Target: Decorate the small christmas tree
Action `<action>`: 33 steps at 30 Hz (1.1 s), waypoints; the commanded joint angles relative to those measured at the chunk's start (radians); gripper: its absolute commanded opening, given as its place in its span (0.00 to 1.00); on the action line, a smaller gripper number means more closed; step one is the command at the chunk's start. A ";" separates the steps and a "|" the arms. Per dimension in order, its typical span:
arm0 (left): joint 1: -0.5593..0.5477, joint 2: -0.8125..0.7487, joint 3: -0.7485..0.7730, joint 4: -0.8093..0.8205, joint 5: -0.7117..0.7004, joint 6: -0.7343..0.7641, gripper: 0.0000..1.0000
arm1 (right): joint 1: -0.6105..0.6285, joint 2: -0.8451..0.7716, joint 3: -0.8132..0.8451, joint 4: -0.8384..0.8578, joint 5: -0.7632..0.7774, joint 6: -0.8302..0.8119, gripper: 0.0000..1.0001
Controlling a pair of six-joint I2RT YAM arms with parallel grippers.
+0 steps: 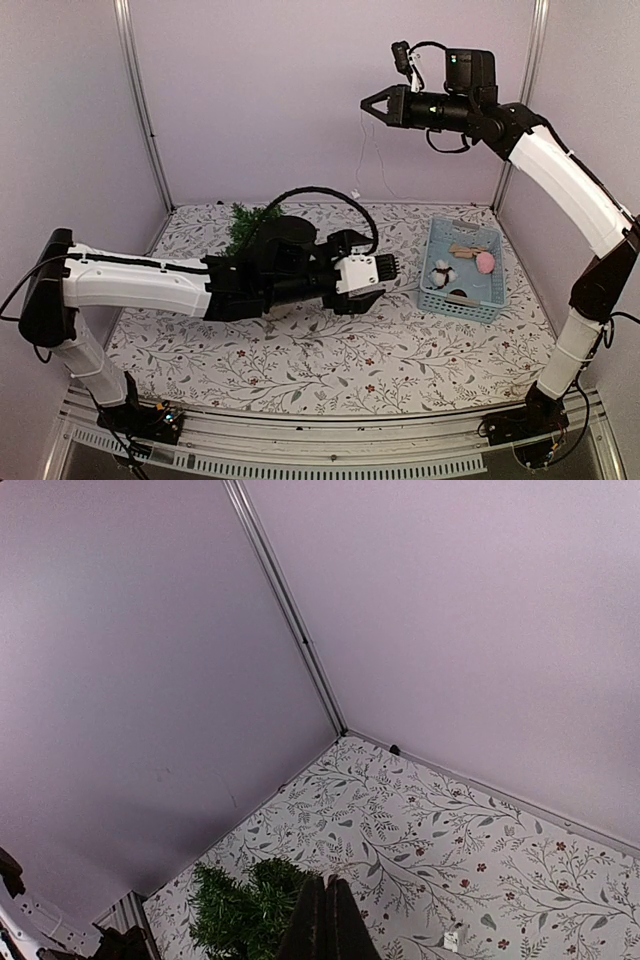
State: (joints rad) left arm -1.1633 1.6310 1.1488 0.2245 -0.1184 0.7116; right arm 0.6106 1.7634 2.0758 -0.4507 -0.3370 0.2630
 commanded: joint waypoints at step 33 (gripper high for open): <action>0.106 0.418 0.244 0.297 0.011 0.259 0.95 | 0.066 -0.027 -0.066 0.090 0.021 0.078 0.00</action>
State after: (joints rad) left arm -1.0683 2.0064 1.3361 0.4397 -0.1417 0.9466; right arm 0.6621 1.7630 2.0251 -0.4019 -0.3012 0.3256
